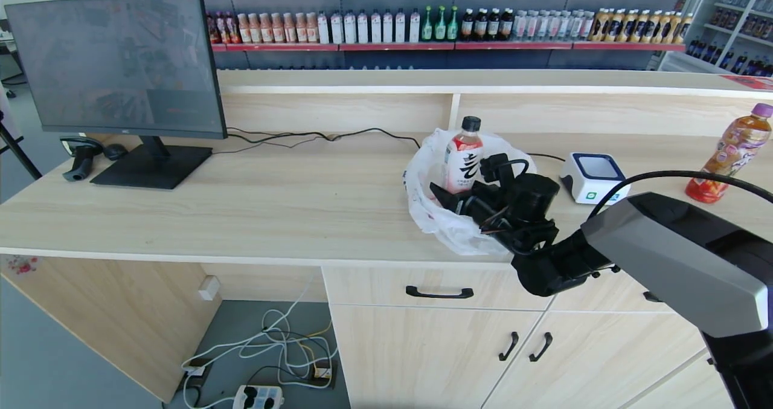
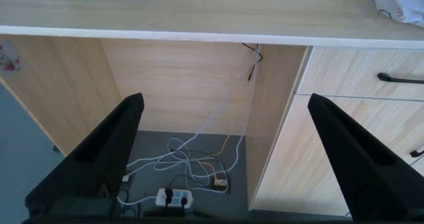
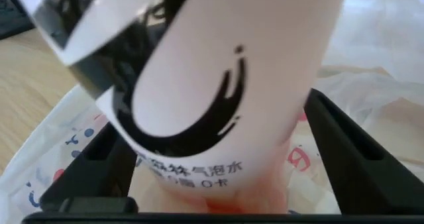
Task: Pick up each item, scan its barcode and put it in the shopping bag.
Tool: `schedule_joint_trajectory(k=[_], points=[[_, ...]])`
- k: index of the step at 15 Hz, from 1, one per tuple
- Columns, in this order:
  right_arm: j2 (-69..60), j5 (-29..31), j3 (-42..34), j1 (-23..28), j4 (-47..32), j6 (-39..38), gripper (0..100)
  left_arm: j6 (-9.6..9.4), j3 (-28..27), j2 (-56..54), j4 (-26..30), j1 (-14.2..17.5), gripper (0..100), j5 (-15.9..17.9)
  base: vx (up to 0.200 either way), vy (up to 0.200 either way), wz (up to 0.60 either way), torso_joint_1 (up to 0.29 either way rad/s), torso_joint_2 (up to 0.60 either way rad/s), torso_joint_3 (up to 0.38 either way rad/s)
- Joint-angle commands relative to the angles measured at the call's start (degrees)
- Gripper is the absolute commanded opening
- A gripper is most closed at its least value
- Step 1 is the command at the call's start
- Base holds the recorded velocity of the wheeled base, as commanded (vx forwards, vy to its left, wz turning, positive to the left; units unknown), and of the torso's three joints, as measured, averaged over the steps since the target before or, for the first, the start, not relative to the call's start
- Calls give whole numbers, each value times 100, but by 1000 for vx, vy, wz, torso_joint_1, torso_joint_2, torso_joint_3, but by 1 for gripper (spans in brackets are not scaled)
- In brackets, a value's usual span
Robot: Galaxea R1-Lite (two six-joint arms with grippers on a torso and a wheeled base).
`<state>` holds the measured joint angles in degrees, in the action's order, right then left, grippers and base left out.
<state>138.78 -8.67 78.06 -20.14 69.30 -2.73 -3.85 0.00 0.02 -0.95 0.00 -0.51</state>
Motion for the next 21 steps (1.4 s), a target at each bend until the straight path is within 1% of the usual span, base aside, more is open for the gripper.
schedule_joint_trajectory(k=[1,4,8,10,12,14,16,18,19,20,21], points=[[-17,5,-36,-34,110,-17,100,-1,0,-2,-2,0,100,-2,0,0,0,0,0,0],[-149,32,-142,-34,321,-52,100,-1,0,-2,-2,0,100,-2,0,0,0,0,0,0],[-580,41,-212,-25,303,-52,100,25,0,-2,16,0,100,-2,0,0,0,0,0,0],[-808,58,-212,-25,303,-43,100,95,0,-2,16,0,100,-2,0,0,0,0,0,0],[-1169,76,-238,-25,285,9,100,218,0,-2,16,0,100,-2,0,0,0,0,0,0],[-1670,76,-722,28,277,176,100,245,0,-2,16,0,100,-2,0,0,0,0,0,0],[-2074,76,-1012,28,285,343,100,262,0,-2,16,0,100,-10,0,0,0,0,0,0],[-2733,120,-1583,-25,277,379,100,253,0,-2,16,0,100,-2,0,0,0,0,0,0],[-3102,199,-2014,-166,277,326,100,218,0,-2,16,-9,100,-2,0,0,0,0,0,0],[-3568,410,-2576,-236,277,203,100,139,0,-2,16,0,100,-2,0,0,0,0,0,0],[-4008,621,-3112,-245,277,132,100,104,0,-2,16,0,100,-2,0,0,0,0,0,0]])
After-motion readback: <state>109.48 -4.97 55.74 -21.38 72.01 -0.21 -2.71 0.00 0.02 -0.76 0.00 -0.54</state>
